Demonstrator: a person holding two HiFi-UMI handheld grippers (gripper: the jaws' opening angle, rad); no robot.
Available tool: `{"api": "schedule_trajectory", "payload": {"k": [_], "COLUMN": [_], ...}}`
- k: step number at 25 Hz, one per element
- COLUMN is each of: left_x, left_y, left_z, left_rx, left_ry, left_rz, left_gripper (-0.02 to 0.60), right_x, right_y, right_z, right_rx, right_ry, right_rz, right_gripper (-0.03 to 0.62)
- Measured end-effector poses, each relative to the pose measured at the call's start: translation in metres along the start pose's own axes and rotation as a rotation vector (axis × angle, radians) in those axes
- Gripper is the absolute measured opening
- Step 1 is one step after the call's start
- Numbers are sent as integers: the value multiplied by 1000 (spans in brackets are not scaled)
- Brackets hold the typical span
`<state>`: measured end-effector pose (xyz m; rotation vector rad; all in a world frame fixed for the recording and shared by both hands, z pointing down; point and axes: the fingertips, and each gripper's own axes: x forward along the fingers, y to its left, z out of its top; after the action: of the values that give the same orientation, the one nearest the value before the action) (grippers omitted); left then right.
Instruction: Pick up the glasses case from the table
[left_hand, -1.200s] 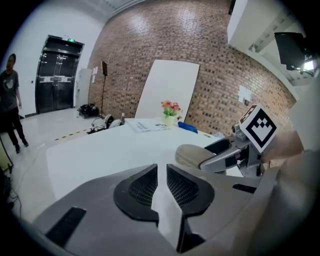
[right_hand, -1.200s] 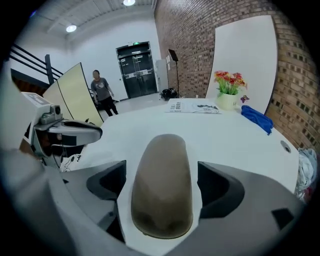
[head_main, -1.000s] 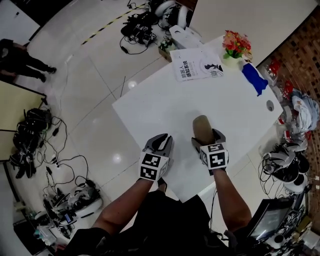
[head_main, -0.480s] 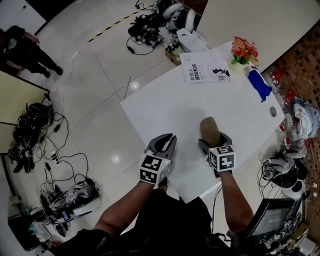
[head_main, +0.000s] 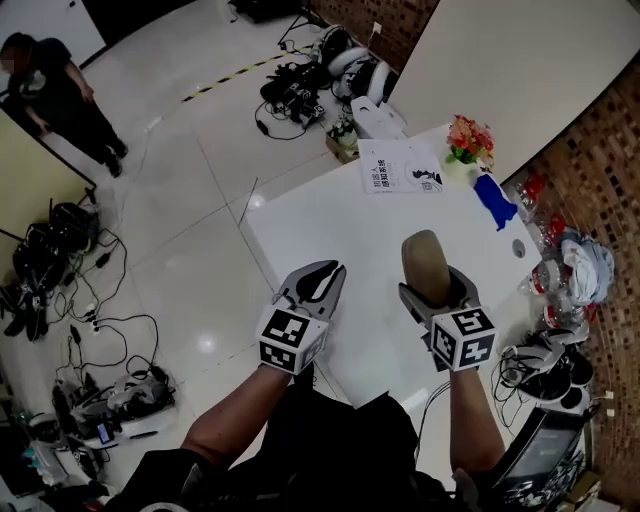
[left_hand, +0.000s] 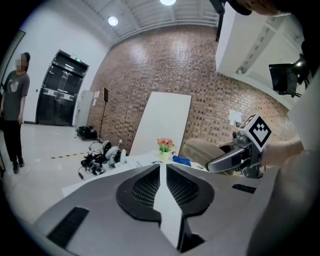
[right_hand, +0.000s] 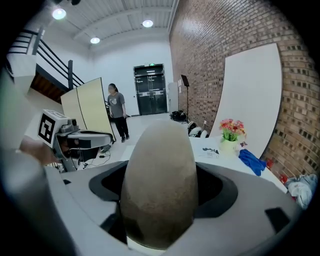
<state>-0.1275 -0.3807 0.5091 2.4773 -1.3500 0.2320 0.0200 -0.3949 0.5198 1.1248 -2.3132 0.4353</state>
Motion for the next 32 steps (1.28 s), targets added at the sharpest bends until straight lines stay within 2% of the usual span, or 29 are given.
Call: {"api": "schedule_trajectory", "payload": {"k": [4,7,10,13,15,19,25,29,32], "left_x": [-9,-17,-26,-42,-51,-64,-101,-122,-146], "left_y": [-33,-66,-107,-151,-185,-257,-348,-384,-396], "left_z": [17,23,20,15,9,17,45,38,33], "left_rx": [39,23,9,-20,-40,-36,11,23,32], "left_ry": [-21,-54,-87,-163,-186,-186,-206,-195,-194], "left_rz": [45,115,232,403,462,493,494,478,496], "left_gripper": [43,43,43,43,43,43,43,43,43], "right_x": [-29,-55,-88,-129,-158,-212,-288,-323,-343], "right_y": [-7,-16,-34,-53,-66,-84,-70,-51,-36], "right_z": [0,-5,-17,-33,-46,-56,-56,-64,-70], "right_rx": [-4,-66,-100,-162,-196,-219,-251,-286,-290], "right_ry": [-51,-88,-134,-178,-191,-197,-217,-243,-252], "right_rz": [71,136,222,313,347,388,449,455,445], "right_gripper": [388,388,388,388,388,388,388,388,388]}}
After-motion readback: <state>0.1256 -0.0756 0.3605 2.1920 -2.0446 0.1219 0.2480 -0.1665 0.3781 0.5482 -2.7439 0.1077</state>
